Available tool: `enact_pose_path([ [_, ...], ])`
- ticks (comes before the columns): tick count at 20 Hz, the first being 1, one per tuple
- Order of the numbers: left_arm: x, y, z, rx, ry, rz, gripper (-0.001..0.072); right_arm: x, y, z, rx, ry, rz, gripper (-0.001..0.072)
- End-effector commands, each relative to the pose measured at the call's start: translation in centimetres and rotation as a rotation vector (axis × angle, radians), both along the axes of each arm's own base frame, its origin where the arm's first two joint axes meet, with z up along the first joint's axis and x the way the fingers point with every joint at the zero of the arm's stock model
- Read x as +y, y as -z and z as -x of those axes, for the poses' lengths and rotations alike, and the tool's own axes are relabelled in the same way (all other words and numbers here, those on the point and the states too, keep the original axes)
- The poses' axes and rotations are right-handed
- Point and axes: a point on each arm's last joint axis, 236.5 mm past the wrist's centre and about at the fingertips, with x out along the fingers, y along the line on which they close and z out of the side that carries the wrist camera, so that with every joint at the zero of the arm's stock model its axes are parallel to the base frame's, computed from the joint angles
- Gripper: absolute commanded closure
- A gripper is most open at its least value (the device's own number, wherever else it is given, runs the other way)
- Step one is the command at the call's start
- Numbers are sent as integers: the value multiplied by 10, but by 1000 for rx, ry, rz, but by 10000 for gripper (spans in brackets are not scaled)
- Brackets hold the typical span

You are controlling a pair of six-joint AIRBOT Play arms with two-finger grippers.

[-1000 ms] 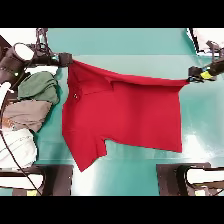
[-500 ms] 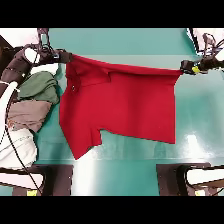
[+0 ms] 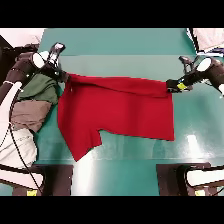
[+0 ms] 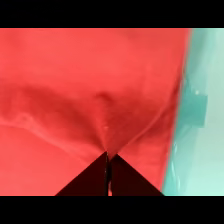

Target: Fold the shirts.

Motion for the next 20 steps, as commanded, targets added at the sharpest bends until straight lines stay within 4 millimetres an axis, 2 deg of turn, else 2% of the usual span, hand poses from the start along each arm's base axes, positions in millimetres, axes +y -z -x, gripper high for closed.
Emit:
enact_pose_path([
  [1, 7, 21, 25, 130, 16, -41, 682, 17, 7, 16, 53, -42, -6, 701],
  [3, 8, 23, 32, 167, 2, -40, 680, 17, 0, 17, 45, -43, -6, 700],
  [4, 9, 25, 37, 188, 2, -42, 503, 14, -5, 20, 46, -38, -7, 689],
  [5, 10, 26, 42, 210, -12, -39, 203, 11, -9, 22, 46, -34, -7, 535],
  [6, 13, 27, 45, 227, -42, -42, 125, 5, -14, 25, 47, -22, -9, 345],
  [8, 20, 26, 56, 272, -85, -57, 136, -6, -25, 34, 61, -2, -13, 343],
  [9, 25, 22, 65, 299, -105, -67, 164, -12, -33, 44, 78, -8, -14, 343],
  [11, 29, 7, 86, 358, -157, -19, 163, -18, -50, 70, 126, -41, -39, 344],
  [14, 23, -10, 126, 395, -204, 125, 163, -3, -80, 96, 143, -63, -200, 344],
  [16, 25, -2, 169, 429, -250, 145, 163, 7, -88, 101, 84, -67, -257, 345],
  [20, 20, 39, 268, 541, -326, 166, 163, 14, -76, 119, 38, -29, -264, 346],
])
